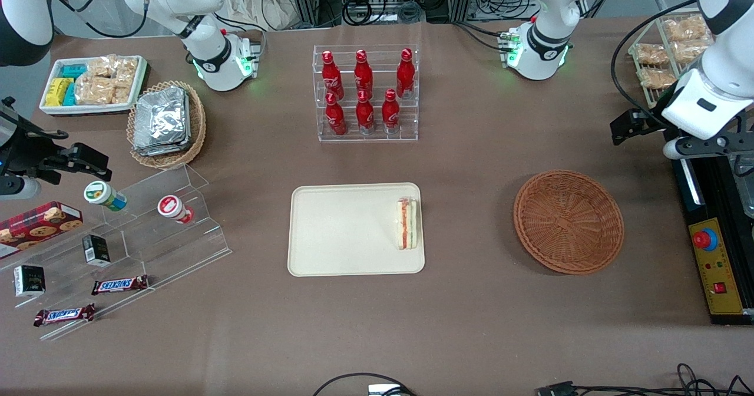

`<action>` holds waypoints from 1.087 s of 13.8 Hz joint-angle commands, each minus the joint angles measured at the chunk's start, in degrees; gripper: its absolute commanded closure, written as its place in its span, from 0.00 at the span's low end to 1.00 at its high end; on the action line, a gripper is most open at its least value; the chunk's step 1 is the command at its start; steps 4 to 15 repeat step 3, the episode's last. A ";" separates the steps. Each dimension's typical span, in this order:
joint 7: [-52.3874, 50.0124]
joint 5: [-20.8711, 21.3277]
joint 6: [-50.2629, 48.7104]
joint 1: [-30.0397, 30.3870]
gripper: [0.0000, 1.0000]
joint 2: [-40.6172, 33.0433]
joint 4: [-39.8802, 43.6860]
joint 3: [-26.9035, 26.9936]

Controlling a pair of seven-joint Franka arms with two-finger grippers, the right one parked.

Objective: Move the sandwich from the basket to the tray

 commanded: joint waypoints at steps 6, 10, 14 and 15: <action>-0.44 0.22 -1.25 -0.42 0.01 0.45 1.17 0.29; -0.44 0.22 -1.25 -0.42 0.01 0.45 1.17 0.29; -0.44 0.22 -1.25 -0.42 0.01 0.45 1.17 0.29; -0.44 0.22 -1.25 -0.42 0.01 0.45 1.17 0.29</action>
